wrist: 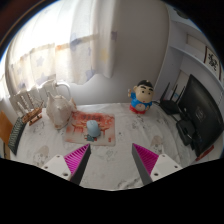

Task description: Arrange mouse

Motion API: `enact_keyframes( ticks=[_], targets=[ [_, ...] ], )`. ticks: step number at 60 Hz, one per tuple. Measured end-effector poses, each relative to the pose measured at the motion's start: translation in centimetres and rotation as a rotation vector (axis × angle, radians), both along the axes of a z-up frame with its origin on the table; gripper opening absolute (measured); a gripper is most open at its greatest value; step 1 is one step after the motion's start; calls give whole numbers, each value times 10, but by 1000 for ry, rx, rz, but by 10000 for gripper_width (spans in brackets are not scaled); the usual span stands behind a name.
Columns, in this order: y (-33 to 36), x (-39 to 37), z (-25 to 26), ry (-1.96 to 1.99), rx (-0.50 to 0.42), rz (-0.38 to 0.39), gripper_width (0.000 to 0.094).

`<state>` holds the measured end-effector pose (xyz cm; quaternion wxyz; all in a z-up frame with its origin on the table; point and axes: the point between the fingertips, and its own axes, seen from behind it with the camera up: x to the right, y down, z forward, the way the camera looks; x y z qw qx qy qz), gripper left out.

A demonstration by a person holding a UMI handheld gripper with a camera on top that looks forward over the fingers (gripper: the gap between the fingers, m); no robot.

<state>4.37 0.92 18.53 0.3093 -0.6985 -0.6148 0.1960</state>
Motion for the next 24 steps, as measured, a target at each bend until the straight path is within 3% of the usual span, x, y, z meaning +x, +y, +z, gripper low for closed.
enact_keyframes(
  ticks=[24],
  targets=[
    [-1,44,6,-1,3,33,853]
  ],
)
